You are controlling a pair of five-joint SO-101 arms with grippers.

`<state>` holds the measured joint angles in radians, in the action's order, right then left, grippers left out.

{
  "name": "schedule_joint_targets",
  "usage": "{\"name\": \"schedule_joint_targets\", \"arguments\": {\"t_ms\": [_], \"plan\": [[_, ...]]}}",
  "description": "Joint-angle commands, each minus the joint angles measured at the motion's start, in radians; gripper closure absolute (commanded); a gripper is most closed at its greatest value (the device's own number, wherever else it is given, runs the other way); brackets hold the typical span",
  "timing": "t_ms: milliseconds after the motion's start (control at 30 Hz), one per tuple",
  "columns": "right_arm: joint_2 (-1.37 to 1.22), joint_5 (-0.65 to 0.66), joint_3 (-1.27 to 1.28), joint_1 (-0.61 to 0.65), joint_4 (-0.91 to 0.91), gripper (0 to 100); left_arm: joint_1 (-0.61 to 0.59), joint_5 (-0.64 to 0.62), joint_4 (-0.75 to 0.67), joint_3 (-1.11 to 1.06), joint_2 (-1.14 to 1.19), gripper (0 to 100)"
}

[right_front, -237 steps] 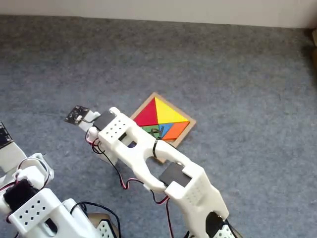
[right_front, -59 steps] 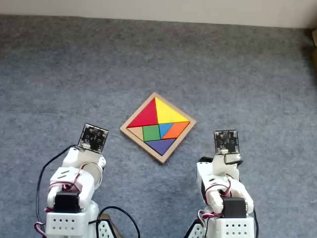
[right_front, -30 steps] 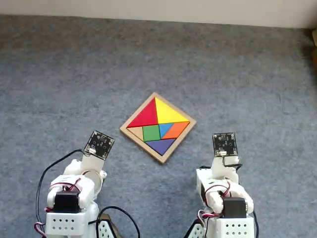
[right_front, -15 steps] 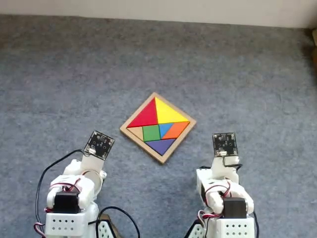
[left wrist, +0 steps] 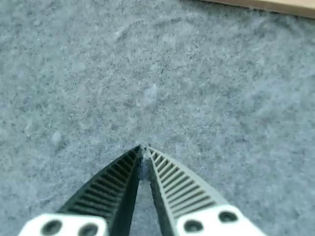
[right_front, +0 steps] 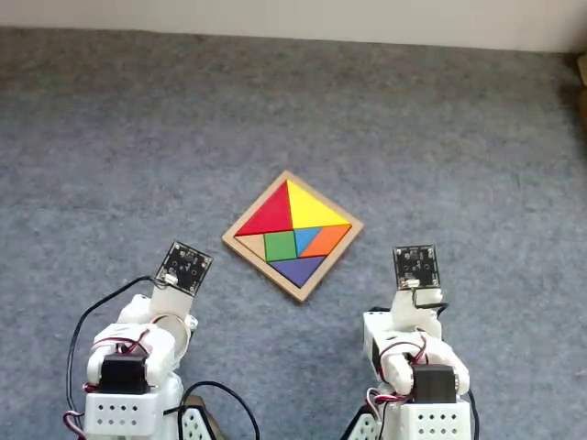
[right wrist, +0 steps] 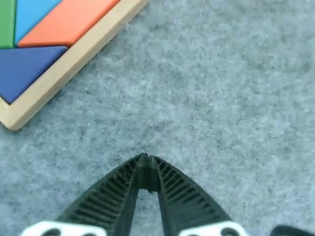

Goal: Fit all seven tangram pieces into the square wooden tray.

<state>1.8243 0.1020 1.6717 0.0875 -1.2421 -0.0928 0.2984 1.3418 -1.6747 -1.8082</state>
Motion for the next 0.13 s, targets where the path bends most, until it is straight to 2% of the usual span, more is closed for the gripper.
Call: {"name": "schedule_joint_targets", "arguments": {"t_ms": [0,100], "plan": [[0.01,-0.005,0.153,-0.013,-0.007,99.3,0.013,0.006,0.011,-0.021,-0.001,99],[0.01,-0.005,0.153,-0.013,-0.007,99.3,0.013,0.006,0.011,-0.021,-0.001,99]]}}
